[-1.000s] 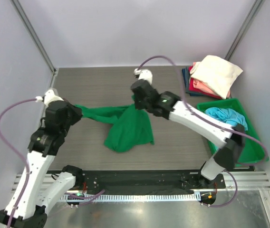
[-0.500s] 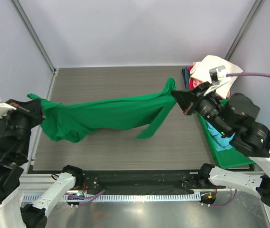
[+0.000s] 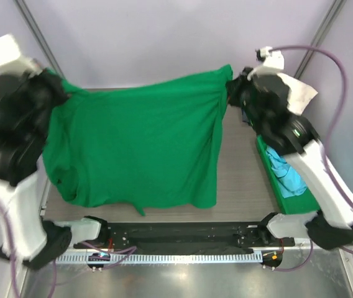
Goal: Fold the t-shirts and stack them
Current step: Flatten the tshirt out
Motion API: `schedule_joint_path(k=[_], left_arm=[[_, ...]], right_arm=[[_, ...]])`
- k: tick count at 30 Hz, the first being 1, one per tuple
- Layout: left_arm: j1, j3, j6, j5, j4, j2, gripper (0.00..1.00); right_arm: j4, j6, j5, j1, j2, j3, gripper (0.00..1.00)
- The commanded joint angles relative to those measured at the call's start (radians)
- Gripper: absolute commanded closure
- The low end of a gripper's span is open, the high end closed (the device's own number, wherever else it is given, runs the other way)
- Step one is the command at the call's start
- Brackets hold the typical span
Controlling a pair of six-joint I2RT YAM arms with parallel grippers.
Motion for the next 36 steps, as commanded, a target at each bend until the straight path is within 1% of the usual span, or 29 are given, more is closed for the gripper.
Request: schedule_joint_path(k=[1,2,3,4,5,6,7,8,9,12,13,14,15,16,17,18,19,20,21,24,26,27,30,31,32,33,34,36], left_arm=[[0.049,0.061,0.048,0.091,-0.104,0.297,0.93],[0.145,0.099,0.02,0.161,-0.132,0.377,0.91],[0.196,0.177,-0.018,0.248,-0.162,0.563,0.88],[0.232,0.223,-0.067,0.361,-0.22,0.653,0.78],[0.264,0.28,-0.078,0.388,-0.257,0.742,0.62],[0.264,0.317,-0.083,0.381,-0.282,0.86,0.45],[0.263,0.293,-0.089,0.373,-0.279,0.885,0.38],[0.263,0.274,-0.09,0.382,-0.285,0.902,0.34],[0.26,0.183,-0.092,0.373,-0.254,0.88,0.32],[0.252,-0.064,-0.109,0.327,-0.113,0.755,0.31],[0.252,-0.212,-0.118,0.327,-0.027,0.664,0.31],[0.251,-0.276,-0.145,0.329,0.006,0.624,0.31],[0.249,-0.394,-0.159,0.341,0.067,0.584,0.31],[0.243,-0.452,-0.17,0.346,0.101,0.516,0.31],[0.223,-0.502,-0.19,0.358,0.13,0.485,0.31],[0.206,-0.59,-0.196,0.372,0.191,0.462,0.31],[0.186,-0.624,-0.204,0.37,0.219,0.448,0.32],[0.139,-0.654,-0.215,0.369,0.245,0.43,0.32],[0.116,-0.7,-0.236,0.369,0.291,0.43,0.32],[0.024,-0.744,-0.267,0.384,0.366,0.473,0.32],[-0.031,-0.741,-0.275,0.393,0.388,0.515,0.33],[-0.045,-0.728,-0.275,0.398,0.412,0.569,0.34],[-0.085,-0.674,-0.276,0.441,0.448,0.65,0.37],[-0.096,-0.657,-0.276,0.447,0.454,0.701,0.37],[-0.119,-0.639,-0.276,0.447,0.457,0.723,0.37],[-0.13,-0.605,-0.275,0.48,0.466,0.744,0.37],[-0.148,-0.587,-0.276,0.491,0.471,0.793,0.37],[-0.16,-0.542,-0.284,0.522,0.475,0.842,0.37]], right_arm=[[-0.162,0.219,-0.072,-0.294,0.222,-0.004,0.99],[-0.138,0.233,-0.135,-0.351,0.263,-0.054,0.99],[-0.101,0.238,-0.236,-0.433,0.32,-0.064,0.99],[-0.101,0.238,-0.299,-0.461,0.433,-0.041,0.8],[-0.104,0.229,-0.348,-0.481,0.494,-0.021,0.53],[-0.121,0.22,-0.399,-0.492,0.535,0.0,0.3],[-0.121,0.208,-0.404,-0.491,0.57,0.013,0.01],[-0.113,0.189,-0.406,-0.488,0.567,0.007,0.0],[-0.092,0.185,-0.403,-0.488,0.558,-0.006,0.0],[-0.064,0.163,-0.381,-0.486,0.485,-0.07,0.0],[-0.059,0.16,-0.38,-0.485,0.463,-0.085,0.0],[-0.053,0.157,-0.384,-0.483,0.422,-0.123,0.0],[-0.033,0.151,-0.387,-0.479,0.402,-0.145,0.0],[-0.024,0.152,-0.407,-0.471,0.383,-0.191,0.0],[-0.01,0.149,-0.427,-0.466,0.345,-0.216,0.0],[0.028,0.143,-0.467,-0.465,0.334,-0.242,0.0],[0.048,0.145,-0.507,-0.463,0.323,-0.263,0.0],[0.065,0.148,-0.581,-0.462,0.32,-0.301,0.0],[0.089,0.152,-0.603,-0.459,0.323,-0.317,0.0],[0.099,0.157,-0.651,-0.442,0.358,-0.362,0.0],[0.105,0.152,-0.666,-0.436,0.375,-0.394,0.0],[0.114,0.152,-0.673,-0.431,0.378,-0.406,0.0],[0.122,0.143,-0.677,-0.431,0.394,-0.434,0.0],[0.123,0.142,-0.677,-0.431,0.4,-0.438,0.0],[0.123,0.135,-0.679,-0.431,0.402,-0.444,0.0],[0.125,0.135,-0.679,-0.43,0.403,-0.444,0.0],[0.125,0.134,-0.682,-0.431,0.403,-0.452,0.0],[0.129,0.132,-0.682,-0.431,0.4,-0.46,0.0]])
